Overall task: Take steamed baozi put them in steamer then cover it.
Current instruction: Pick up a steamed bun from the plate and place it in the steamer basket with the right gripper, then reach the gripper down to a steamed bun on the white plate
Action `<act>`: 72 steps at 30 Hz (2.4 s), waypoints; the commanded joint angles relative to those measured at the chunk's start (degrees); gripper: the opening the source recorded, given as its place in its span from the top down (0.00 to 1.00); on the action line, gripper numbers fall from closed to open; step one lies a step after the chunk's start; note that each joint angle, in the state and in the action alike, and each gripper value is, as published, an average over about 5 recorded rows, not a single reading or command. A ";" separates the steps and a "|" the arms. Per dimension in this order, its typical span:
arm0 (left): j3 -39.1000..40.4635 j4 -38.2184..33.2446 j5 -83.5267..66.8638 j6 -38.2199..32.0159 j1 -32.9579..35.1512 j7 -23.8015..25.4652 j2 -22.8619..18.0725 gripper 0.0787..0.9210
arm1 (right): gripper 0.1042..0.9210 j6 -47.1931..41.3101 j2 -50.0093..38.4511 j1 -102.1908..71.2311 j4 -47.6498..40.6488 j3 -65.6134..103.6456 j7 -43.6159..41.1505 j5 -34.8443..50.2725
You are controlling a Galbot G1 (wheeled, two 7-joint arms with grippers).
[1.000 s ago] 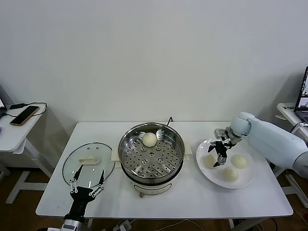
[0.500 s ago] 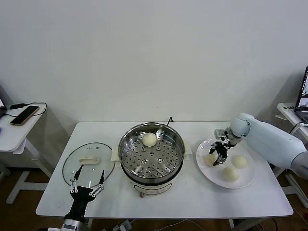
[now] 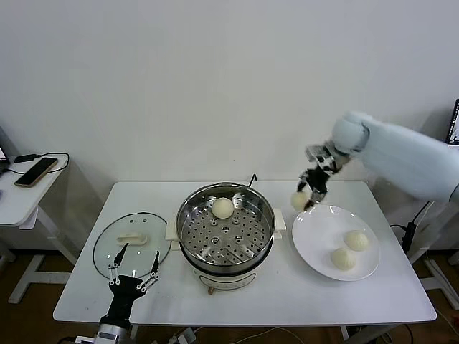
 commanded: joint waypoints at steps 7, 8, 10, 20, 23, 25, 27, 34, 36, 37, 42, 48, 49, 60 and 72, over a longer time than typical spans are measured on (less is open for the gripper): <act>0.46 -0.15 0.45 0.08 -0.58 -0.37 0.07 0.12 | 0.36 -8.89 19.44 11.18 10.00 -12.75 7.43 20.91; 0.43 -0.16 0.43 0.08 -0.60 -0.42 0.07 0.12 | 0.36 -9.20 20.45 10.45 9.75 -12.87 8.29 21.35; 0.39 -0.10 0.42 0.07 -0.62 -0.50 0.07 0.12 | 0.36 -9.66 22.31 9.21 9.04 -13.16 9.82 21.90; 0.03 0.30 0.35 0.02 -0.78 -0.97 0.09 0.12 | 0.37 -11.08 29.89 2.54 0.98 -14.66 15.81 21.14; -0.10 0.42 0.30 0.04 -0.90 -1.06 0.16 0.12 | 0.37 -11.20 31.63 0.32 -1.62 -14.47 16.63 20.43; -0.17 0.49 0.27 0.04 -0.93 -1.08 0.23 0.12 | 0.38 -11.22 32.54 -0.72 -2.97 -14.25 16.76 19.99; -0.24 0.56 0.26 0.05 -0.94 -1.10 0.30 0.12 | 0.38 -11.21 33.32 -1.54 -4.14 -14.00 16.76 19.45; -0.40 0.64 0.21 0.07 -0.94 -1.15 0.43 0.12 | 0.38 -11.25 34.61 -3.14 -6.05 -14.11 16.14 18.06; -0.41 0.59 0.19 0.08 -0.95 -1.16 0.42 0.12 | 0.38 -11.27 34.65 -3.26 -6.14 -14.30 15.91 17.65; -0.42 0.57 0.18 0.08 -0.95 -1.16 0.41 0.12 | 0.38 -11.29 34.63 -3.28 -6.11 -14.39 15.87 17.56; -0.48 0.49 0.17 0.09 -0.89 -1.21 0.35 0.12 | 0.31 -11.32 33.74 -2.92 -4.93 -14.37 15.81 17.33; -0.53 0.26 0.15 0.19 -0.82 -1.23 0.39 0.12 | 0.14 -10.87 27.50 1.41 1.53 -12.78 13.30 14.73; -0.53 0.21 0.15 0.20 -0.81 -1.23 0.40 0.12 | 0.13 -10.70 25.57 2.41 3.29 -12.22 12.47 13.88; 0.30 -0.11 0.28 0.66 -1.24 -1.20 0.45 0.12 | 0.12 -4.74 -4.13 7.42 12.85 -2.24 0.09 1.21; 0.74 -0.19 0.70 0.93 -1.20 -1.15 0.31 0.12 | 0.12 3.17 -26.18 -4.36 9.23 3.28 -6.01 -11.81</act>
